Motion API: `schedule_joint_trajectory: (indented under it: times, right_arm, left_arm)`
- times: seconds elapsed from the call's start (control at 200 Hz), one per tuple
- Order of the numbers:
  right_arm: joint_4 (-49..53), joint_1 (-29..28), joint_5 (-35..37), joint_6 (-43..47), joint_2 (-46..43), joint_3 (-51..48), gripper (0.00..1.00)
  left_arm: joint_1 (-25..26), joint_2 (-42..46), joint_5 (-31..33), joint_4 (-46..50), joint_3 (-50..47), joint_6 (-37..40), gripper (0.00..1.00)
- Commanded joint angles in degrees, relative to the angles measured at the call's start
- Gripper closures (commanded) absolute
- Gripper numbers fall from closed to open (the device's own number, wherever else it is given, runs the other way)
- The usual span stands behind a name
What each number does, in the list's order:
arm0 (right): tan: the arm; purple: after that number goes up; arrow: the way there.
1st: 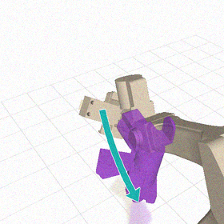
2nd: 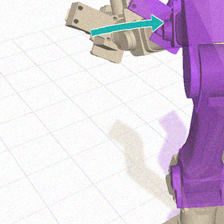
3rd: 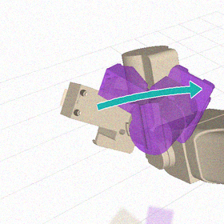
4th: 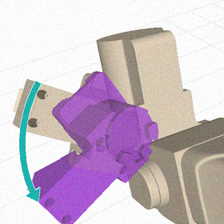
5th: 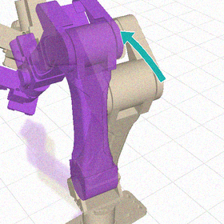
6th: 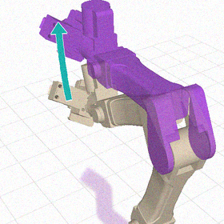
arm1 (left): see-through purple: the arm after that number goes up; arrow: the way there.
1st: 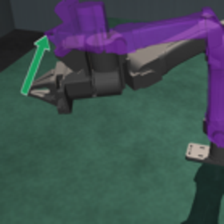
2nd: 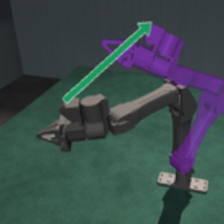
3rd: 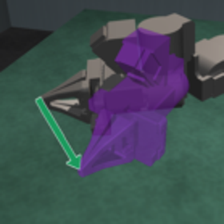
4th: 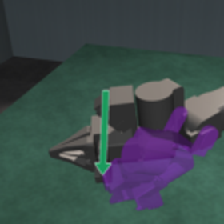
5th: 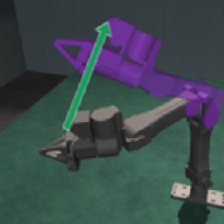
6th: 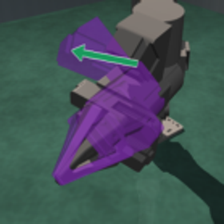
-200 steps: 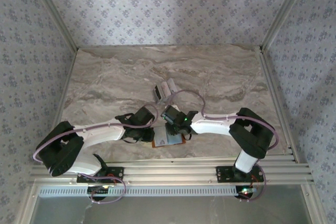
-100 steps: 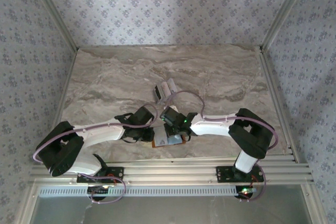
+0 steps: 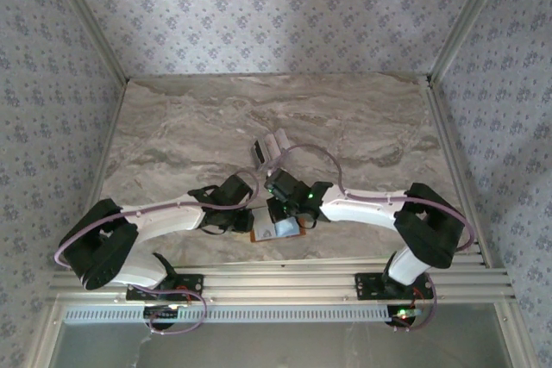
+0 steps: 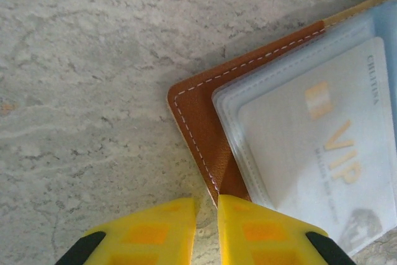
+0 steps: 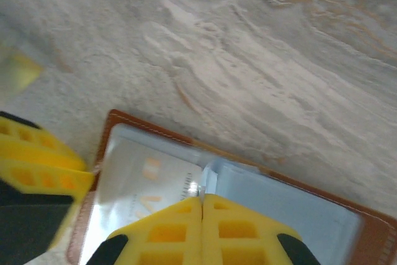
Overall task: Put the credit cards into the card holder
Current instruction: Flip over the card slot in the card holder.
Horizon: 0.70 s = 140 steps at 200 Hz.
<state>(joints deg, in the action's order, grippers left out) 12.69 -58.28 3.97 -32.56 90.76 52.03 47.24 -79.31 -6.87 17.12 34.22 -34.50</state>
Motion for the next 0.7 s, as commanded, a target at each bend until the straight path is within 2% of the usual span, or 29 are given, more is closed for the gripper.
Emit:
schedule_joint_trajectory:
  times: [0.0,0.1,0.215,0.4,0.695]
  right_arm:
    - [-1.6,-0.4,-6.0,-1.1,1.1,1.5,1.0]
    - [-5.5,-0.2,-10.4,-3.0,2.6,0.5,0.95]
    - [-10.9,0.3,-14.4,-7.7,2.9,-1.8,0.81]
    - [-15.9,0.3,-15.7,-13.1,0.2,-7.0,0.64]
    - [-15.7,-4.3,-11.6,-15.6,-2.4,-10.6,0.56]
  left_arm:
    - [-0.4,-2.2,0.4,-4.4,-1.2,0.4,0.82]
    - [-0.4,-2.3,0.3,-4.6,-1.4,0.2,0.82]
    - [-0.4,-2.4,0.3,-4.8,-1.5,0.0,0.82]
    - [-0.5,-2.8,0.0,-4.8,-1.6,-0.3,0.82]
    - [-1.1,-2.6,-1.5,-5.4,-2.0,-0.5,0.82]
